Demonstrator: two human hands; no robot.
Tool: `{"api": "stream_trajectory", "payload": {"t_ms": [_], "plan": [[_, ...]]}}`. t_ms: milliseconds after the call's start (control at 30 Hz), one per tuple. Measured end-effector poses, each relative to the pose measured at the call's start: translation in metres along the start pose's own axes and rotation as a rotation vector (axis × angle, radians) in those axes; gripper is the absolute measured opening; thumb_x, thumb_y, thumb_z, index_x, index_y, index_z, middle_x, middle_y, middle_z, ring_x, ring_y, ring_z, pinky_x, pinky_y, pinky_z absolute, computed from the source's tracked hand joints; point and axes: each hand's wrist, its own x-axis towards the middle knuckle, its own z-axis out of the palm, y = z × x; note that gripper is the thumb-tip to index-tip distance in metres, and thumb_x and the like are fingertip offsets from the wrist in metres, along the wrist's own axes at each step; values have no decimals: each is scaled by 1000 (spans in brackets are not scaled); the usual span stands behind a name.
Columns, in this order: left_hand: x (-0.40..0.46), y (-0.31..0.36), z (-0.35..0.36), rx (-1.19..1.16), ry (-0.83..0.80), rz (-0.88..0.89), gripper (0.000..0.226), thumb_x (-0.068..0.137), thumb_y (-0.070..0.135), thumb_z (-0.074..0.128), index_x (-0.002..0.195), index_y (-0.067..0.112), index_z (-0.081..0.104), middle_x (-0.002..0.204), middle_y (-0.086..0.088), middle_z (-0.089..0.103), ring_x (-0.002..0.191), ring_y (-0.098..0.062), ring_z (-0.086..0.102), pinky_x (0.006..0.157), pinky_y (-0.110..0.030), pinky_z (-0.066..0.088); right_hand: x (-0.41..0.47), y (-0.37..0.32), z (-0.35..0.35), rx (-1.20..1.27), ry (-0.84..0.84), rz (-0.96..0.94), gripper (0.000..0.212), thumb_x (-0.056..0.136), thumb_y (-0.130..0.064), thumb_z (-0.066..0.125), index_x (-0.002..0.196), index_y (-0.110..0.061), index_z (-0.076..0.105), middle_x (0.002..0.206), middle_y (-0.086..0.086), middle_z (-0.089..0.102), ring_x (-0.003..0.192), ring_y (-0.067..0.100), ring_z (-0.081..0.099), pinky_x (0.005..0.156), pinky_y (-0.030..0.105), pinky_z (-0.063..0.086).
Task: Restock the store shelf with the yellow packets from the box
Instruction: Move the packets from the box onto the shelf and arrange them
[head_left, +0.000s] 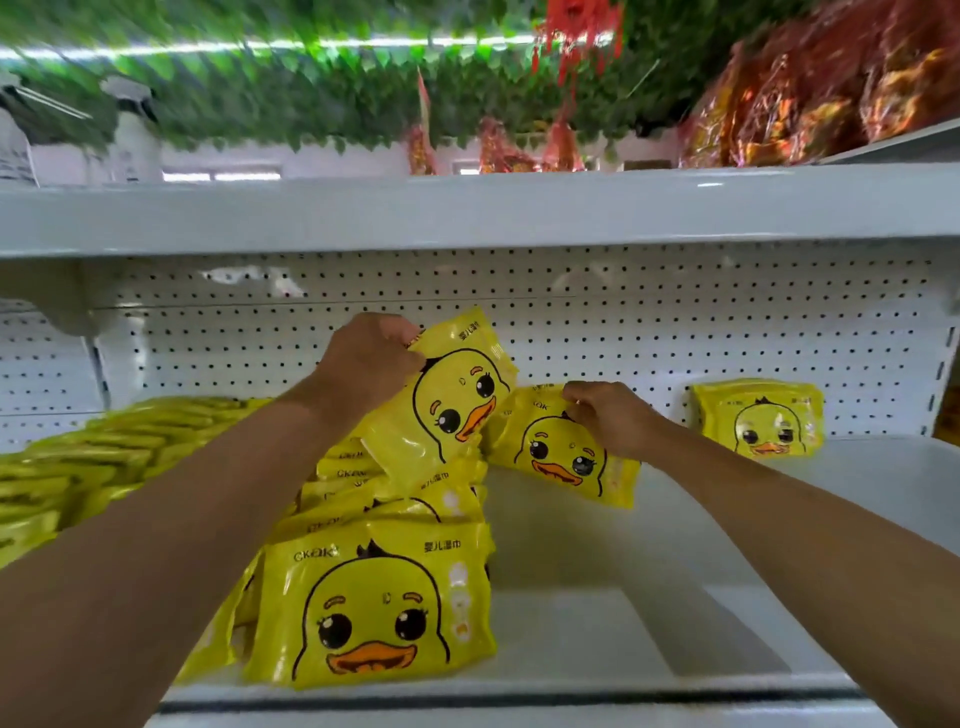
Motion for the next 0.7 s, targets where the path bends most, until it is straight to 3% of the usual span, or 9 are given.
{"api": "stream_trajectory", "payload": {"t_ms": [67, 133, 267, 333, 400, 467, 533, 700], "plan": [[10, -10, 2, -3, 4, 6, 26, 87, 5, 61, 70, 24, 57, 82, -6, 59, 60, -12, 48, 43, -12, 39, 17, 2, 11, -16, -35, -15, 21, 98, -17, 43, 86, -27, 57, 87, 2, 58, 83, 25, 57, 79, 35, 46], [18, -17, 3, 13, -15, 25, 25, 86, 5, 61, 69, 24, 59, 80, -8, 61, 55, -11, 46, 41, -13, 39, 29, 3, 21, -76, -55, -44, 19, 98, -17, 44, 100, -21, 63, 98, -1, 61, 92, 23, 57, 88, 35, 45], [30, -23, 4, -15, -43, 47, 28, 86, 7, 61, 69, 28, 56, 79, -2, 61, 63, -8, 50, 58, -19, 37, 40, 3, 34, -276, 17, -131, 15, 92, -9, 46, 90, -18, 57, 85, -6, 54, 78, 19, 48, 81, 28, 28], [35, -23, 5, -42, -51, 52, 32, 87, 7, 61, 67, 30, 53, 74, 5, 57, 65, -7, 50, 60, -19, 38, 41, 5, 39, -323, 65, -128, 8, 92, -13, 47, 96, -18, 52, 93, -2, 55, 88, 20, 50, 83, 32, 28], [36, -20, 8, -27, -72, 61, 25, 87, 7, 62, 72, 27, 57, 76, 4, 59, 67, -8, 52, 61, -18, 38, 40, 7, 40, -317, 81, -79, 18, 91, -21, 50, 108, -14, 50, 108, 4, 55, 103, 23, 49, 90, 34, 30], [37, -17, 10, 15, -83, 68, 11, 87, 9, 62, 92, 18, 66, 90, -3, 65, 76, -15, 56, 64, -19, 39, 37, 10, 36, -296, 102, -22, 33, 90, -29, 54, 119, -14, 47, 120, 6, 51, 113, 24, 45, 95, 36, 31], [39, -12, 15, 37, -76, 74, 20, 87, 9, 62, 106, 12, 66, 99, -6, 64, 84, -17, 56, 67, -20, 39, 30, 12, 26, -244, 127, 33, 45, 88, -32, 57, 128, -15, 44, 127, 6, 47, 119, 24, 41, 97, 36, 32], [47, 15, 45, 37, -107, 148, 18, 86, 6, 63, 102, 11, 66, 95, -6, 61, 81, -18, 54, 64, -20, 37, -2, 31, -6, -154, 81, 150, 49, 88, -26, 59, 132, -13, 41, 133, 10, 41, 123, 26, 38, 99, 38, 39]]}}
